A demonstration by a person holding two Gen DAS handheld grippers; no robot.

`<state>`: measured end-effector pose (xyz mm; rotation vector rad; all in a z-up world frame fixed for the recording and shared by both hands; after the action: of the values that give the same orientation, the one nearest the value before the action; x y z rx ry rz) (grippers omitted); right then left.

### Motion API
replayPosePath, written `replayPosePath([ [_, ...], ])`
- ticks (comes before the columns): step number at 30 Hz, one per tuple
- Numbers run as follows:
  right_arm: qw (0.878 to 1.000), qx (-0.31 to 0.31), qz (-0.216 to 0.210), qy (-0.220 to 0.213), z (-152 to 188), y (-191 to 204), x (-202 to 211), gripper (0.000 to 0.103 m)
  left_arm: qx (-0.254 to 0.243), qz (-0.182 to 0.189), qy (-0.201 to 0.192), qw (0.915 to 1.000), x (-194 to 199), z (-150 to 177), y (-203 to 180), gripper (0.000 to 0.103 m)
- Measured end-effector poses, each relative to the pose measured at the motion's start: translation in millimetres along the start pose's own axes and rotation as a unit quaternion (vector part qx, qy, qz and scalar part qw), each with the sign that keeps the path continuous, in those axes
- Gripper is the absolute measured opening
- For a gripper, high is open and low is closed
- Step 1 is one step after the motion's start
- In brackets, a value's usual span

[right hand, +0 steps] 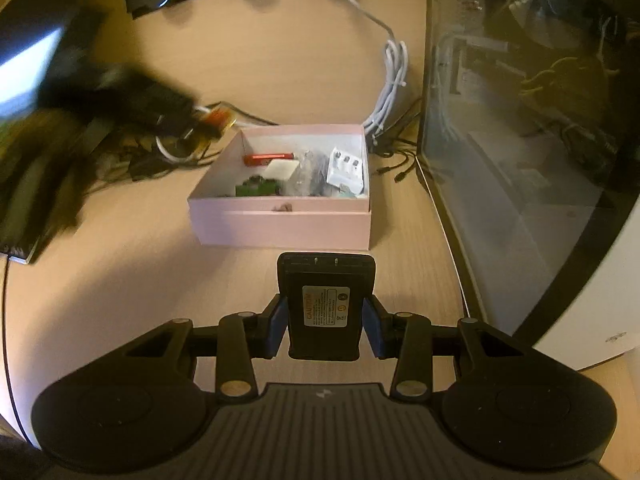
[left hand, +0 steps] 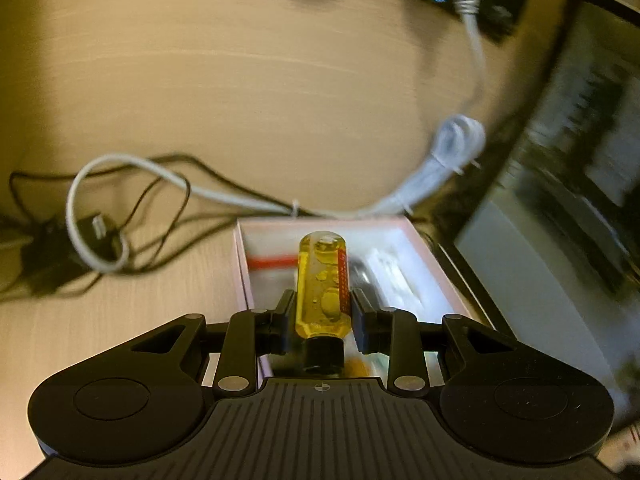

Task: Organize rigid objects
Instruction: 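Lower the orange bottle into the pink box and open the left tool, then lower the black battery pack into the pink box and open the right tool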

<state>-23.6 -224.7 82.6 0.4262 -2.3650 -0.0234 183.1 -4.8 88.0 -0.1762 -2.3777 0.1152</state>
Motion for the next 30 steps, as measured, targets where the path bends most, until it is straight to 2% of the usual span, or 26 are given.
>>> replayPosePath([
  [2, 1.0, 0.001, -0.004, 0.001, 2, -1, 0, 0.04, -0.001, -0.014, 0.003, 0.9999, -24, -8, -1, 0.031],
  [4, 1.0, 0.001, -0.005, 0.001, 1, -3, -1, 0.04, 0.004, -0.031, 0.03, 0.999, -50, -10, -1, 0.032],
  [6, 1.0, 0.001, -0.004, -0.001, 1, -5, -2, 0.04, 0.011, -0.035, 0.042, 0.9985, -61, -6, -1, 0.032],
  [8, 1.0, 0.0, -0.003, -0.003, 1, -9, -4, 0.04, 0.007, -0.034, 0.036, 0.9988, -62, -4, -2, 0.032],
  [13, 1.0, -0.013, -0.008, 0.0, 2, -14, -9, 0.04, 0.038, -0.016, -0.024, 0.9988, -18, -1, 9, 0.032],
  [18, 1.0, -0.019, -0.018, -0.008, -11, -17, -14, 0.04, 0.029, -0.022, -0.04, 0.9985, 32, 28, 25, 0.032],
  [22, 0.999, -0.014, -0.023, -0.026, -39, -20, -17, 0.04, 0.036, -0.021, -0.008, 0.9991, 56, 73, 41, 0.032],
  [27, 0.997, -0.021, -0.017, -0.069, -96, -23, -28, 0.04, 0.079, -0.029, 0.038, 0.9958, 77, 127, 54, 0.032],
  [30, 0.995, -0.029, -0.025, -0.091, -129, -21, -45, 0.04, 0.076, -0.034, 0.061, 0.9947, 91, 151, 55, 0.032],
])
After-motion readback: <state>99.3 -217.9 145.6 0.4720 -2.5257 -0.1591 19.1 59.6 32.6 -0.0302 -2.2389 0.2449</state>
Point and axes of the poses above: each gripper's, at about its wrist camera, not at the fingertips, and x roughly against the way its jaws point, y to its left, z to its underside, the point moved 2 cm from there along -x, roughly the way its jaws point, and after that the axes turned 9 degrees about -z, right-handed, at the moved point
